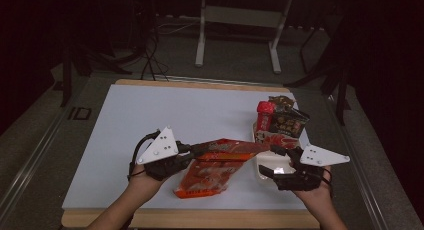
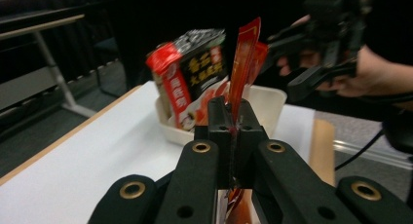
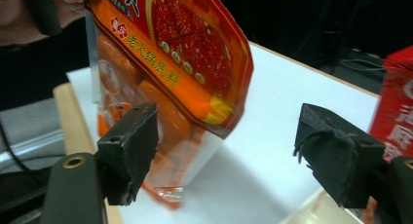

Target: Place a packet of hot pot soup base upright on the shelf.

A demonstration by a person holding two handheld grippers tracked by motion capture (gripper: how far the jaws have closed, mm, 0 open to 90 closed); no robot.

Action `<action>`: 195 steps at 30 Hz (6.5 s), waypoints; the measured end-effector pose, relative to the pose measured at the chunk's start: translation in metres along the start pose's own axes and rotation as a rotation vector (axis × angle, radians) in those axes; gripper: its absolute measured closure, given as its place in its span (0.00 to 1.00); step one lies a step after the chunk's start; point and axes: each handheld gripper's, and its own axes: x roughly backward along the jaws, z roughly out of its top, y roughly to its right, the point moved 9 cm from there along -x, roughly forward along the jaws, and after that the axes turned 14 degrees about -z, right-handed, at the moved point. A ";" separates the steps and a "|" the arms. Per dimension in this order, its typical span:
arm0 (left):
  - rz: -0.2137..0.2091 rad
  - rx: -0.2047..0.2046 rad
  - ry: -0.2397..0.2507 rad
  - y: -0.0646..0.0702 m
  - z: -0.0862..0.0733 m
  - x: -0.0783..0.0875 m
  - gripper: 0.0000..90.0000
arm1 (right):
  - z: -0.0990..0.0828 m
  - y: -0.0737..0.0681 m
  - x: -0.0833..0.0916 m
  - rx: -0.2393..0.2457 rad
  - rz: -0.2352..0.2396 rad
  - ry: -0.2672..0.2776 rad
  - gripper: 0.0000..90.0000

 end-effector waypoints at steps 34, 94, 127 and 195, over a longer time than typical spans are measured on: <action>-0.042 0.027 0.142 0.002 0.025 0.018 0.99 | 0.049 -0.037 -0.016 0.083 0.228 0.037 1.00; 0.050 0.152 0.106 -0.016 -0.069 0.020 0.09 | 0.117 0.061 0.069 0.000 -0.147 0.119 1.00; 0.091 0.234 0.102 -0.015 -0.117 0.024 0.09 | 0.053 0.098 0.062 -0.071 -0.215 -0.006 1.00; 0.106 0.274 0.092 -0.020 -0.131 0.022 0.08 | 0.039 0.096 0.072 -0.121 -0.149 -0.069 1.00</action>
